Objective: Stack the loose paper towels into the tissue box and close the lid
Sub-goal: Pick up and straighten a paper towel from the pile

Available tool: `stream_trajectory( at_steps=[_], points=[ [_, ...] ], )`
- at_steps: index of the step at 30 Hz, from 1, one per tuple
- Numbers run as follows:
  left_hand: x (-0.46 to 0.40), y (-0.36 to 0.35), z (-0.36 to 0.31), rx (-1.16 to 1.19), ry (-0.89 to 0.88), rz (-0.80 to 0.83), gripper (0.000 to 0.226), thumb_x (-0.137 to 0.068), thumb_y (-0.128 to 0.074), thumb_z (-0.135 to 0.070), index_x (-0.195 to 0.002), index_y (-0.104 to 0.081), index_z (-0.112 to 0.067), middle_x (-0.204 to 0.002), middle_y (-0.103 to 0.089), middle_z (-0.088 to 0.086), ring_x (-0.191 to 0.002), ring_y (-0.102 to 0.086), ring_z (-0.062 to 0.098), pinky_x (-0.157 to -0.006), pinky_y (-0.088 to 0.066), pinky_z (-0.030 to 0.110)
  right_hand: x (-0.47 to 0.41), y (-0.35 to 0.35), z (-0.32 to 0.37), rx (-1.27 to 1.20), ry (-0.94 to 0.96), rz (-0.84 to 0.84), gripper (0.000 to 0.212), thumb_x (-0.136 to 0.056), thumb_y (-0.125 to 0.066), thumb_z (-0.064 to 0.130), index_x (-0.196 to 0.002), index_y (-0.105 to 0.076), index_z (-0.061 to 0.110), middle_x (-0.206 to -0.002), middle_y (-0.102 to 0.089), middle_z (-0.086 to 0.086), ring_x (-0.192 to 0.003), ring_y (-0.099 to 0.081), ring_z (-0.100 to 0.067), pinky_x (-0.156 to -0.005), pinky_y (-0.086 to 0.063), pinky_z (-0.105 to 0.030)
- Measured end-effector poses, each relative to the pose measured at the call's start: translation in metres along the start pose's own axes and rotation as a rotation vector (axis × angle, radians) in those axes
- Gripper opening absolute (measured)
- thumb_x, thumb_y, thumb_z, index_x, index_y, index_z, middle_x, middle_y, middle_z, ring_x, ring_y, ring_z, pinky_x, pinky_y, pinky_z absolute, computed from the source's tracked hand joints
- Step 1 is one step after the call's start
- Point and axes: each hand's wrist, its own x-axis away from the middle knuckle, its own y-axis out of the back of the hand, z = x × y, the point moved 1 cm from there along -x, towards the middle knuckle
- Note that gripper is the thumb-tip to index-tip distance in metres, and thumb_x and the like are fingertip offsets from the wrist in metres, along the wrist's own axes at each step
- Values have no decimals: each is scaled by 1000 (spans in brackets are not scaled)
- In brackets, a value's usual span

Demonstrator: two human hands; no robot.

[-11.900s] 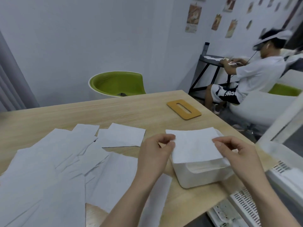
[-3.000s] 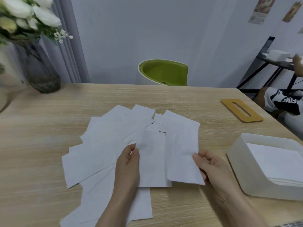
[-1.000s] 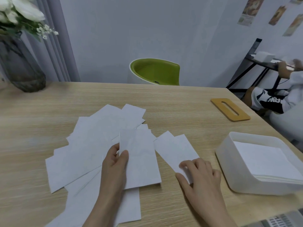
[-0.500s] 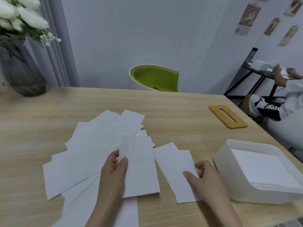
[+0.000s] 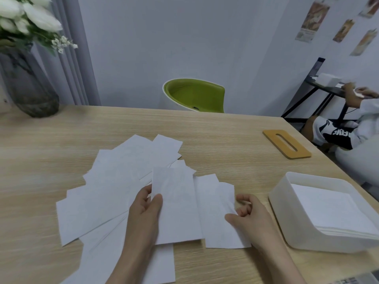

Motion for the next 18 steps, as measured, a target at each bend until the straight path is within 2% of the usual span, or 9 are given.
stream_trajectory(
  at_steps=[3,7,11,13,15,18],
  points=[
    [0,0,0,-2,3,-4,27,-97,-53,-13,-93,-67,-36,-89,-75,-2,-80,-71,17,-70,-52,34,0,1,-2,-5,0,30,47,-69,-77,13,-108,-54,27,-72,-58,2,-70,-59,-15,-70,-47,-34],
    [-1,0,0,0,0,-1,25,-97,-52,-13,-95,-66,-34,-87,-75,-4,-77,-71,13,-67,-51,31,0,5,-2,-62,3,54,27,-72,-77,25,-95,-63,25,-78,-66,-8,-77,-68,-26,-65,-47,-33],
    [0,-1,0,-7,-2,7,24,-97,-52,-12,-96,-65,-32,-83,-74,-8,-72,-70,9,-64,-49,29,-1,6,-5,-85,48,15,8,-78,-72,25,-80,-67,18,-61,-54,4,-64,-56,-19,-63,-39,-32],
    [-1,-1,0,-11,-2,5,25,-97,-52,-11,-97,-65,-32,-85,-75,-5,-75,-70,12,-66,-50,31,-1,5,-7,-28,78,-40,12,-79,-69,26,-71,-64,20,-52,-48,13,-61,-50,-15,-62,-36,-32],
    [-1,-1,0,-9,0,5,25,-97,-52,-11,-97,-66,-31,-87,-75,-1,-78,-71,17,-70,-53,36,1,4,-8,58,110,-111,16,-79,-66,30,-65,-61,26,-52,-51,12,-59,-50,-14,-60,-37,-33],
    [-1,-1,1,0,3,12,24,-97,-53,-11,-97,-66,-31,-86,-75,1,-80,-71,21,-75,-54,40,5,5,-7,132,145,-176,14,-81,-64,31,-67,-65,31,-63,-63,12,-67,-58,-11,-63,-44,-33]
  ],
)
